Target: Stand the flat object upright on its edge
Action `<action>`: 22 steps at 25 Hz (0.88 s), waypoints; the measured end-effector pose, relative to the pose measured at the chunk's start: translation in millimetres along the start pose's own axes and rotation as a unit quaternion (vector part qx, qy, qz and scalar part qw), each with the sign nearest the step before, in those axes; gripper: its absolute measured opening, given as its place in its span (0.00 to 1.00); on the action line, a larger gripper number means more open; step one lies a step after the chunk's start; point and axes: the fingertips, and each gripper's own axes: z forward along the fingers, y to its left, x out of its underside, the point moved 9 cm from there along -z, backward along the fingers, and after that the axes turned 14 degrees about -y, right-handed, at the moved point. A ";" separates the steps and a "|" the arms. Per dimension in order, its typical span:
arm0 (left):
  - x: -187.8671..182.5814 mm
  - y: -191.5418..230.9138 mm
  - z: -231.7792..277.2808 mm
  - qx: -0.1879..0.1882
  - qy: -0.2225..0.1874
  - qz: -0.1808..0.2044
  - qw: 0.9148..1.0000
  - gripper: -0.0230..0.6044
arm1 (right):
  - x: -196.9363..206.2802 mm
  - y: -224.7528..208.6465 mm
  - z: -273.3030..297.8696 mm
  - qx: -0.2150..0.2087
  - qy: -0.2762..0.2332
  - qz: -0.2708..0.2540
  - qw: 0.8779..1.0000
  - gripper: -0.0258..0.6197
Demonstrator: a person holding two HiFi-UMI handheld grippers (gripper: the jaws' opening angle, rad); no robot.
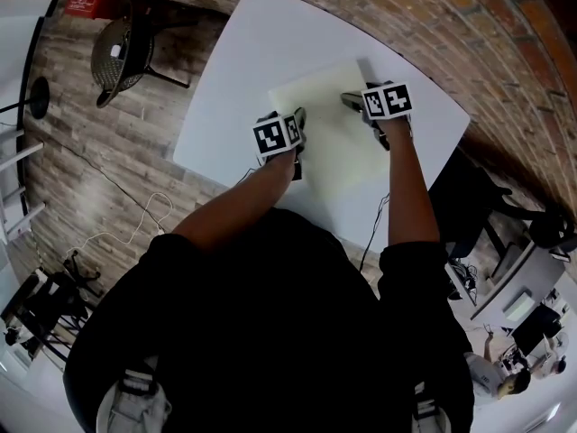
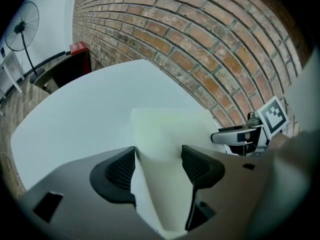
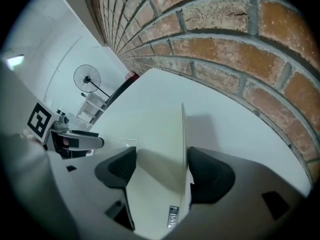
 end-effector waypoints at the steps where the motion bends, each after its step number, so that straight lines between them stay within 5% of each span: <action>1: 0.5 -0.2 0.7 0.000 0.003 0.001 1.000 0.50 | 0.7 -0.5 0.5 -0.004 0.002 0.002 1.000 0.56; 8: 0.9 0.9 5.0 -0.003 0.011 0.008 1.000 0.50 | -1.1 -1.0 5.4 -0.006 0.019 0.000 1.000 0.54; 22: -0.1 -7.9 -5.7 0.010 0.013 0.044 0.999 0.50 | 16.4 13.4 -24.3 0.033 -0.024 0.025 0.999 0.51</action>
